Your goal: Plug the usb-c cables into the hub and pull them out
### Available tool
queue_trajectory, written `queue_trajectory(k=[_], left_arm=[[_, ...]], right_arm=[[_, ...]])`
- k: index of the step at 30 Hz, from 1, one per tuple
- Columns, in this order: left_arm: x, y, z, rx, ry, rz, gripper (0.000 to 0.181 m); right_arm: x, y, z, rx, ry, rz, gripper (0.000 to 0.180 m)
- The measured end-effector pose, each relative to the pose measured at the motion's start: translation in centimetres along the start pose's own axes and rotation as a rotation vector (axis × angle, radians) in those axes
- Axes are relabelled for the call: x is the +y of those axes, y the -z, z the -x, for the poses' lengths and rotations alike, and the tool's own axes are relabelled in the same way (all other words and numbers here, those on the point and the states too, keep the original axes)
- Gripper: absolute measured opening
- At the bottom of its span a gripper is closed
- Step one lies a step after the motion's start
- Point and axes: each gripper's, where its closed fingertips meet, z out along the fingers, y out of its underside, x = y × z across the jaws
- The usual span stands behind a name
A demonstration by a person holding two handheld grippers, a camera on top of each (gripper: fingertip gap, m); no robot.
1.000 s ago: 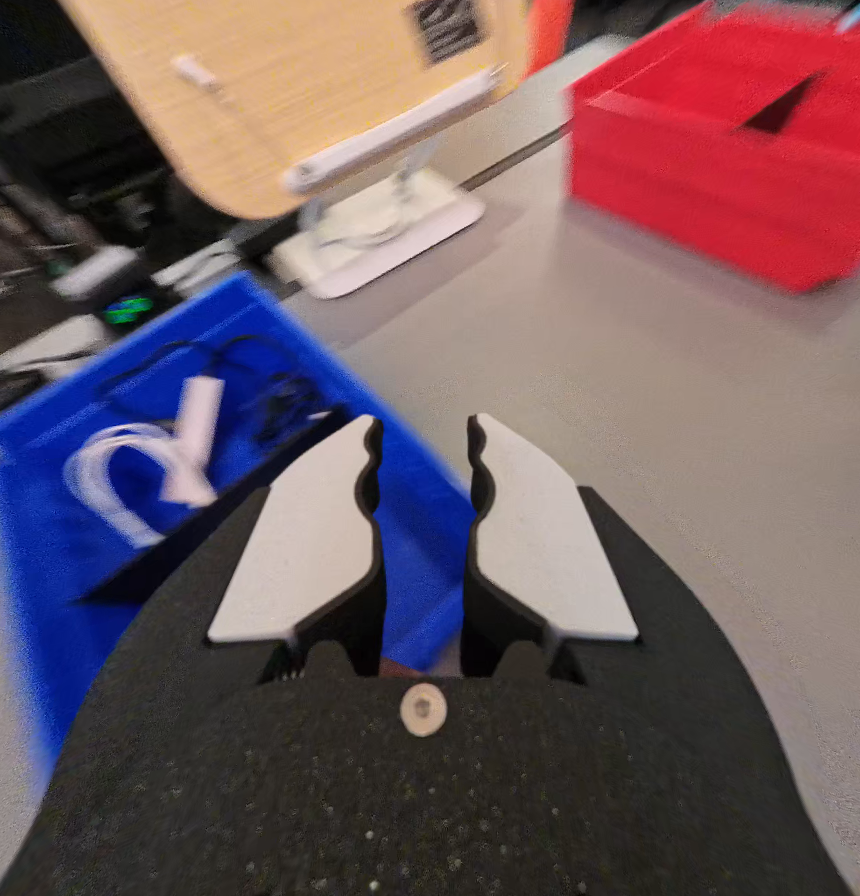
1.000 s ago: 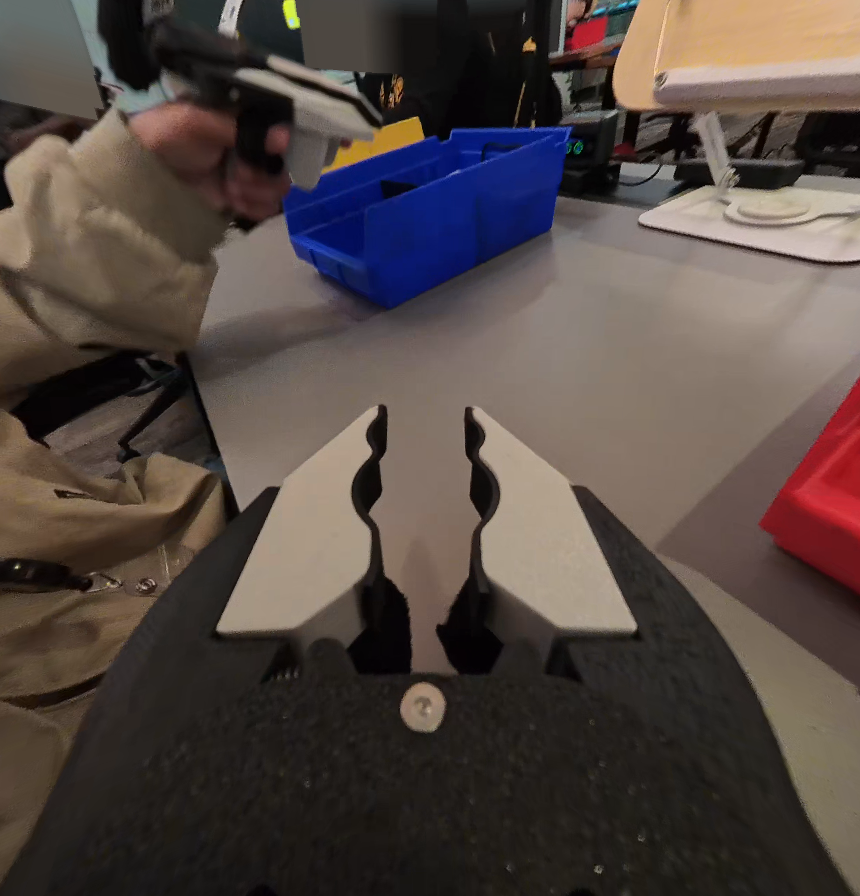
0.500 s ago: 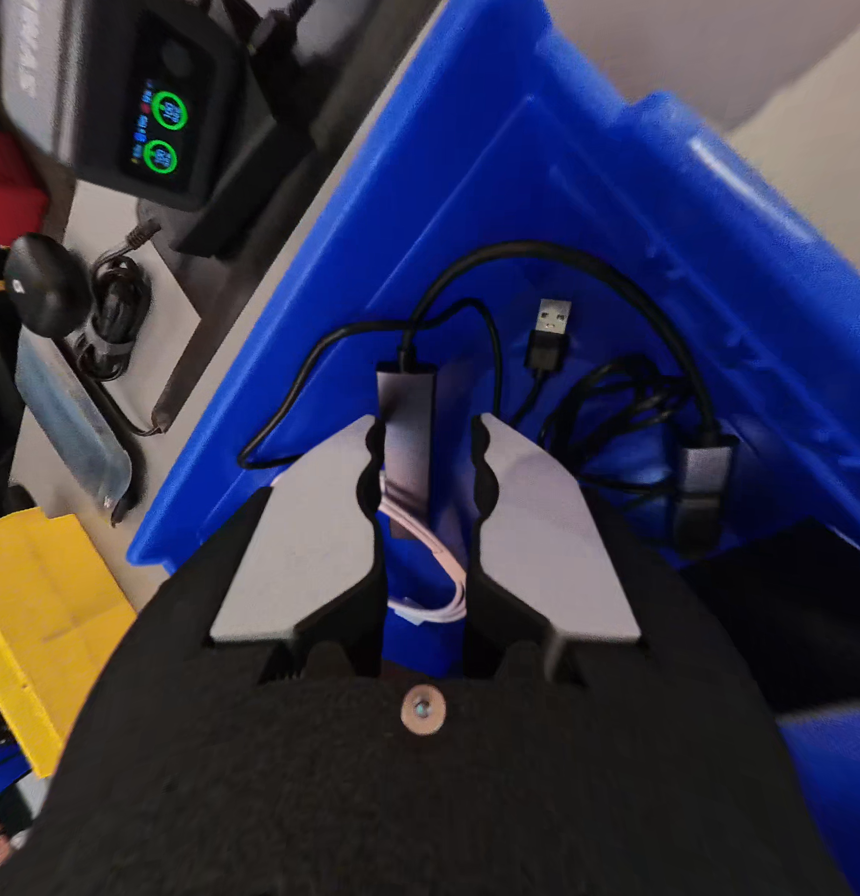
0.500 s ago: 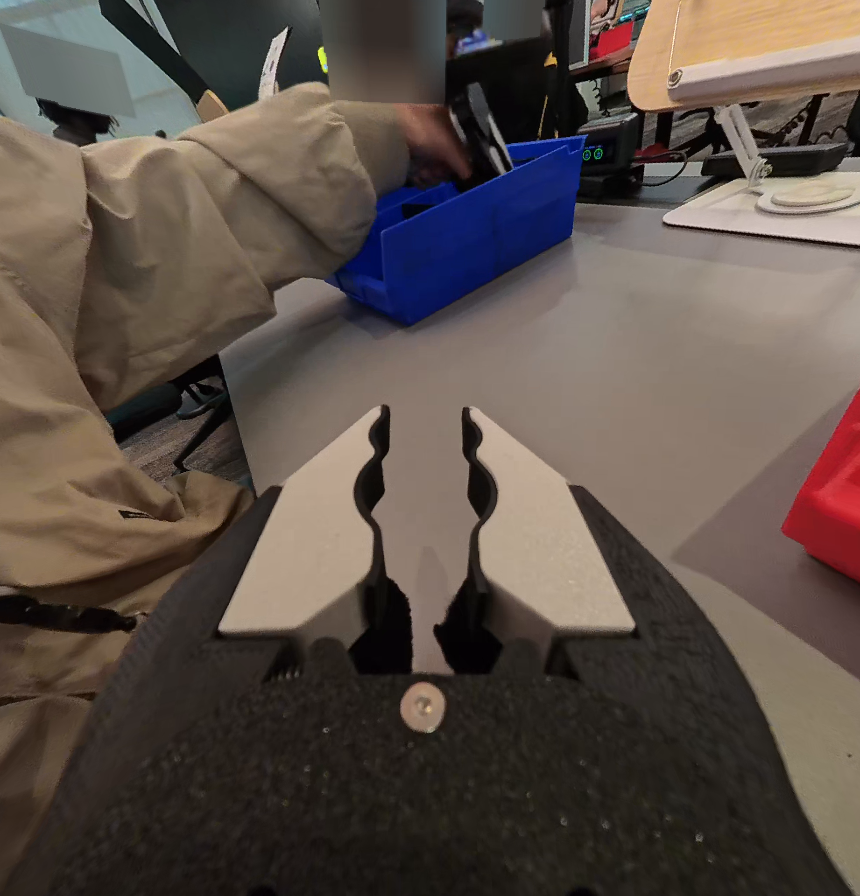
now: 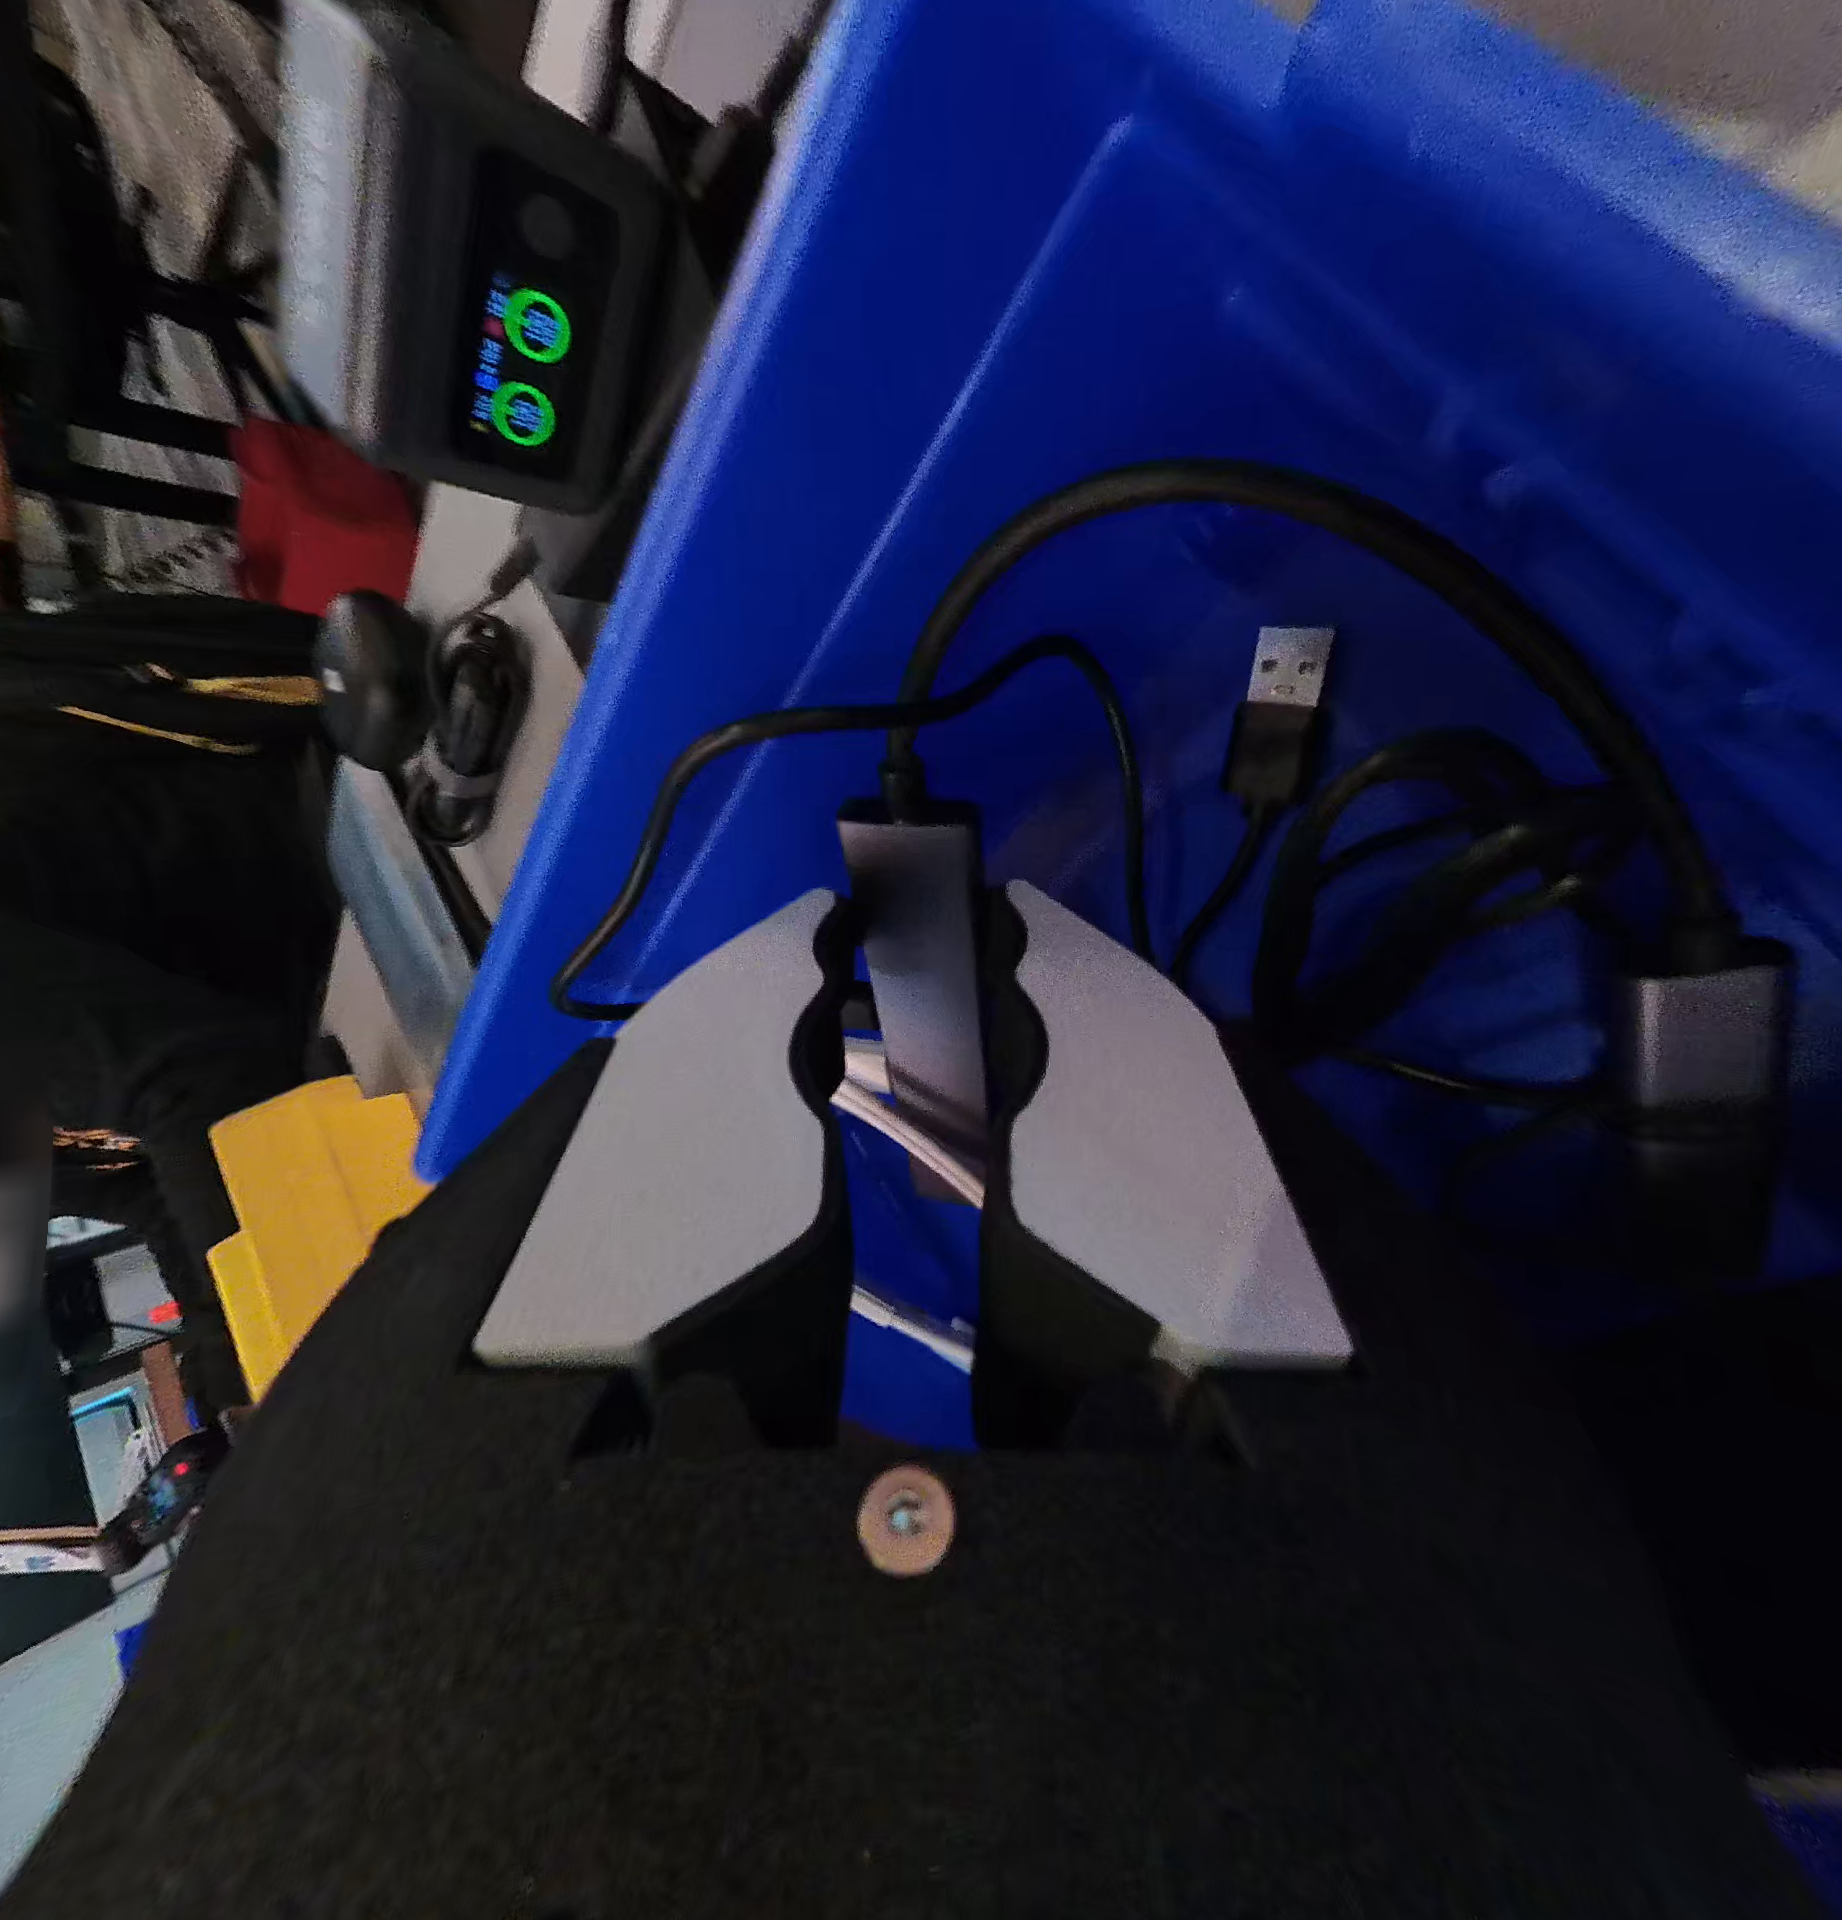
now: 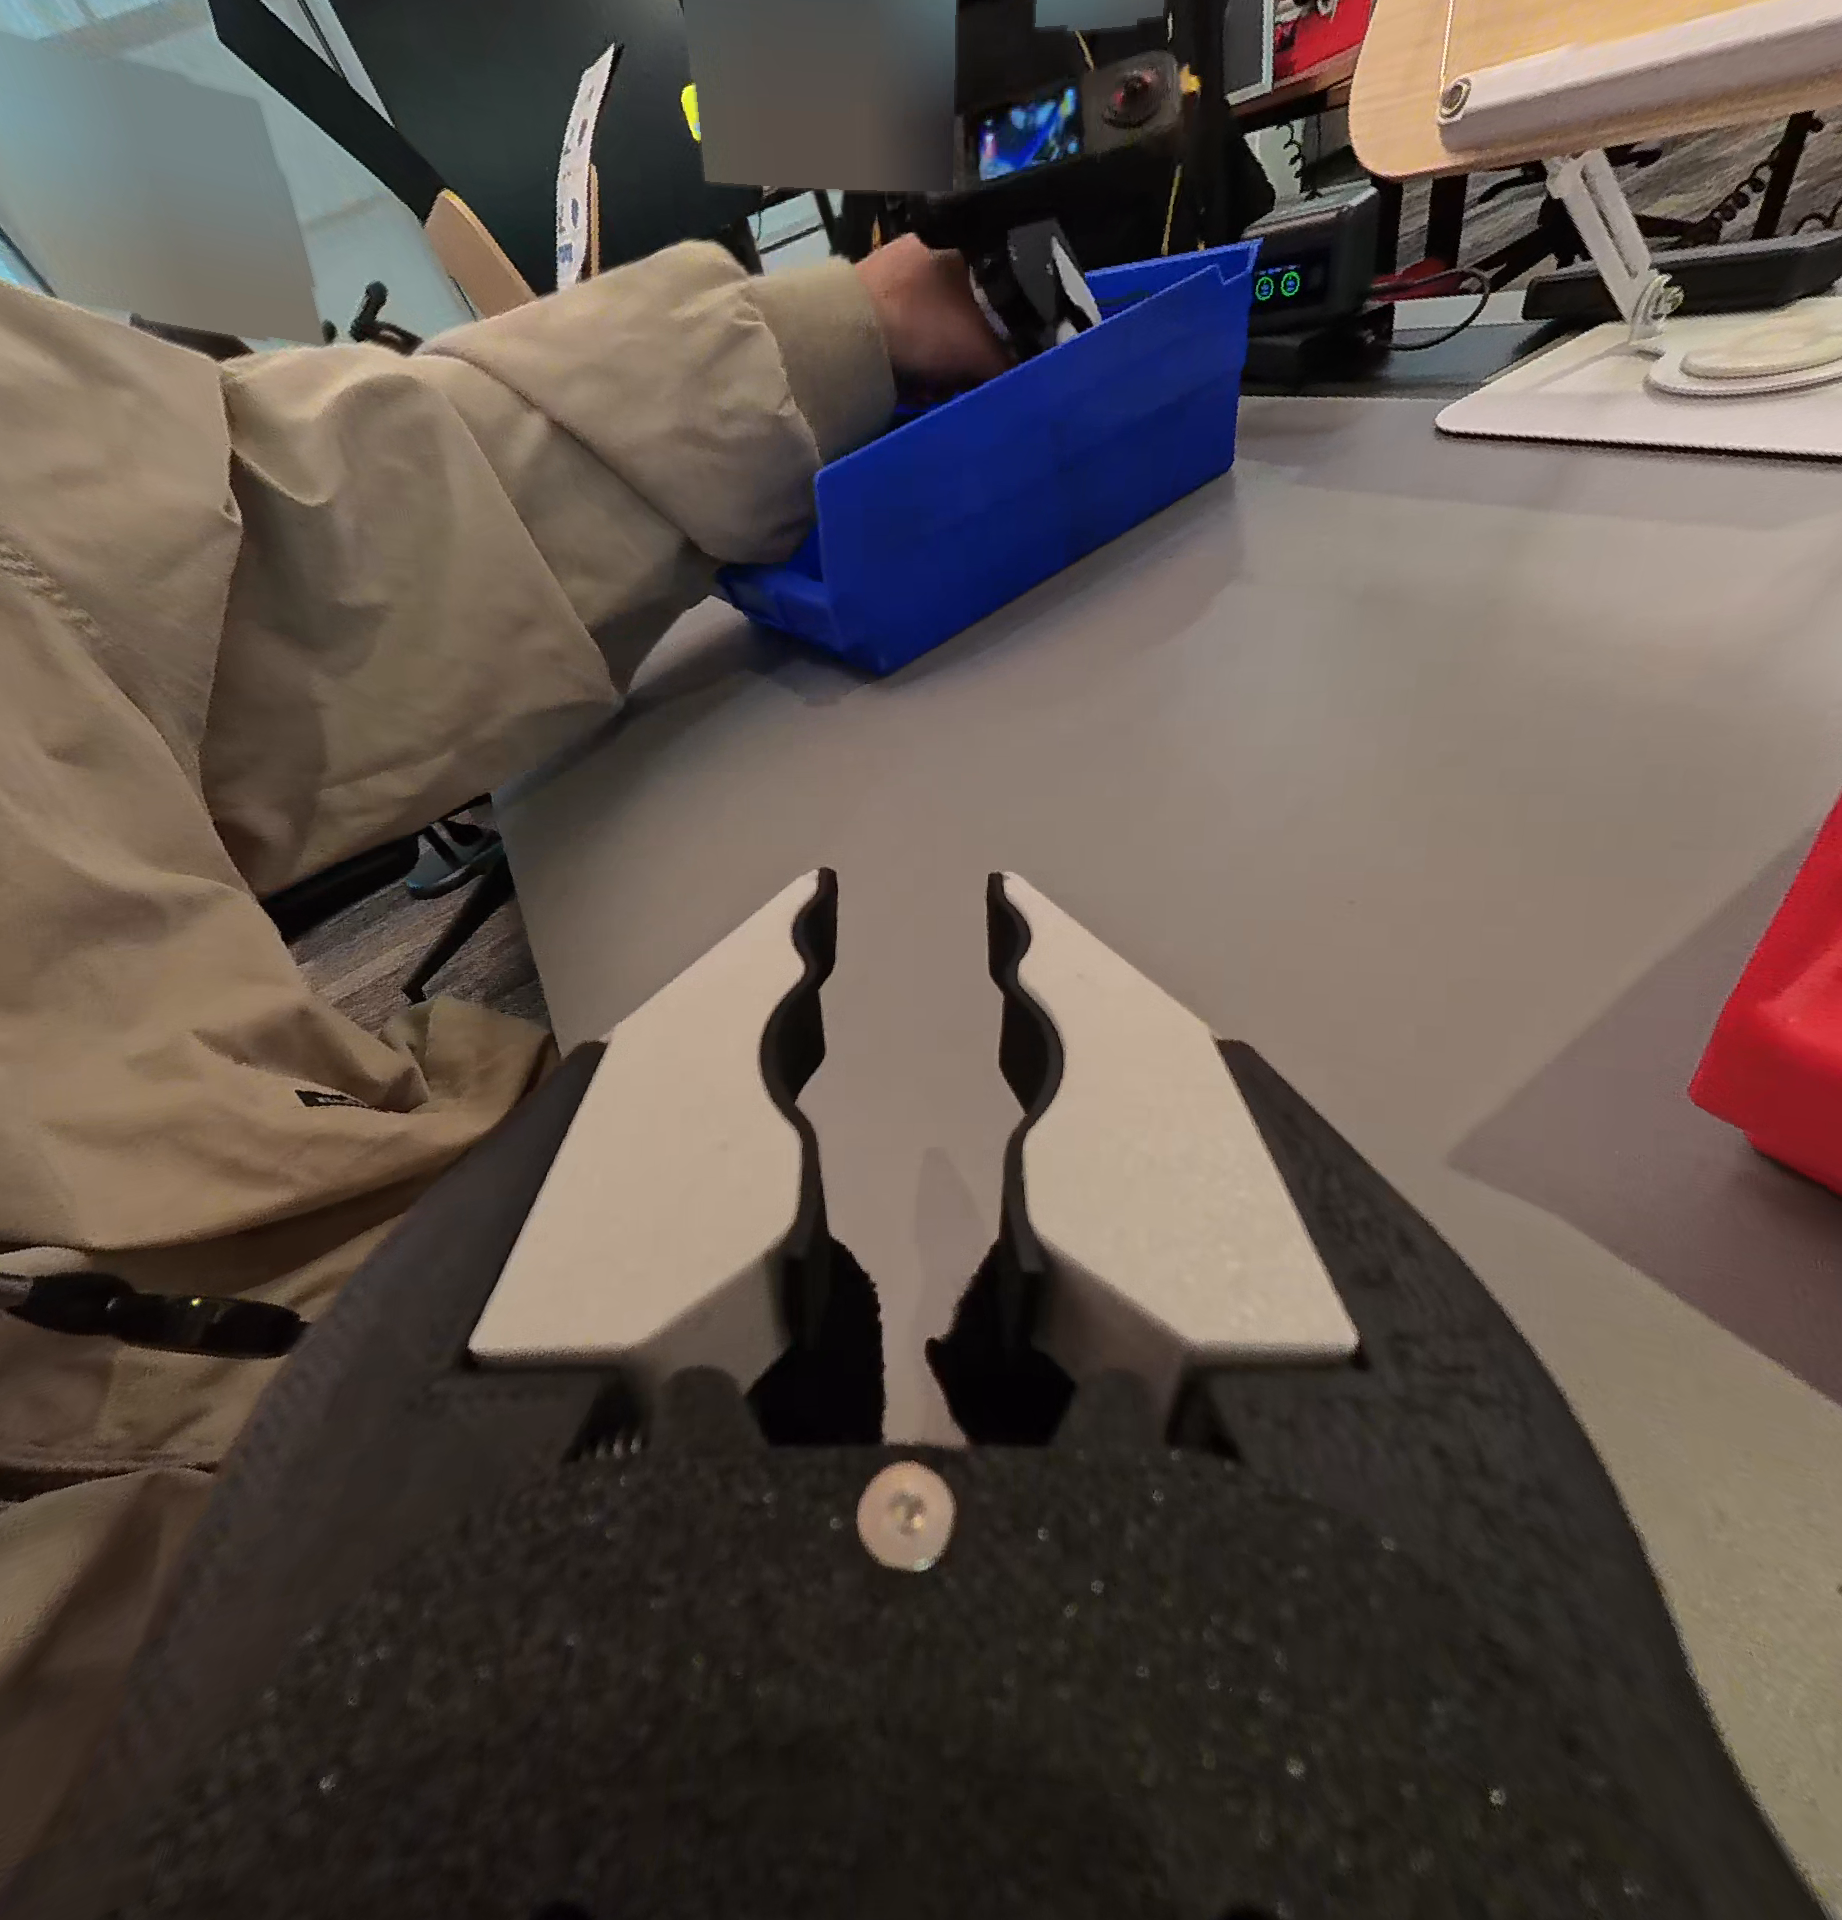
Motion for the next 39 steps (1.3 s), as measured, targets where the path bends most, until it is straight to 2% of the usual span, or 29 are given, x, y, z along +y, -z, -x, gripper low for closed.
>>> queue_trajectory(k=[5, 12, 17, 21, 25, 28, 33, 34, 36, 39], left_arm=[[-1.5, 5.3, 2.0, -0.179, -0.039, -0.184, 0.024], [-5.7, 20.8, 2.5, -0.551, -0.154, -0.538, 0.024], [-8.8, 32.6, -1.8, -0.788, -0.304, -0.763, 0.023], [-11.2, 38.5, -7.5, -0.855, -0.421, -0.883, 0.023], [-12.7, 41.2, -13.5, -0.900, -0.525, -0.974, 0.023], [-13.1, 42.0, -17.1, -0.895, -0.552, -1.043, 0.023], [-13.0, 42.0, -20.8, -0.854, -0.553, -1.098, 0.023], [-13.1, 41.9, -21.3, -0.847, -0.557, -1.099, 0.023], [-13.1, 41.4, -22.1, -0.827, -0.545, -1.090, 0.023], [-13.1, 39.8, -22.7, -0.717, -0.470, -1.074, 0.026]], right_arm=[[0.1, -0.2, 0.1, -0.005, 0.003, 0.006, 0.028], [-1.2, -0.4, 0.6, -0.012, 0.020, -0.030, 0.029], [-8.2, -0.2, 1.0, 0.046, 0.091, -0.175, 0.038], [-15.4, -0.4, 3.4, 0.115, 0.256, -0.291, 0.040], [-18.6, -1.8, 4.5, 0.210, 0.364, -0.265, 0.040], [-19.0, -2.5, 4.9, 0.172, 0.337, -0.273, 0.031], [-16.0, -3.4, 5.0, 0.059, 0.253, -0.189, 0.025], [-15.3, -3.6, 4.7, 0.073, 0.268, -0.161, 0.024], [-14.7, -3.7, 4.2, 0.127, 0.350, -0.165, 0.009], [-13.4, -4.3, 2.9, 0.182, 0.397, -0.098, 0.008]])
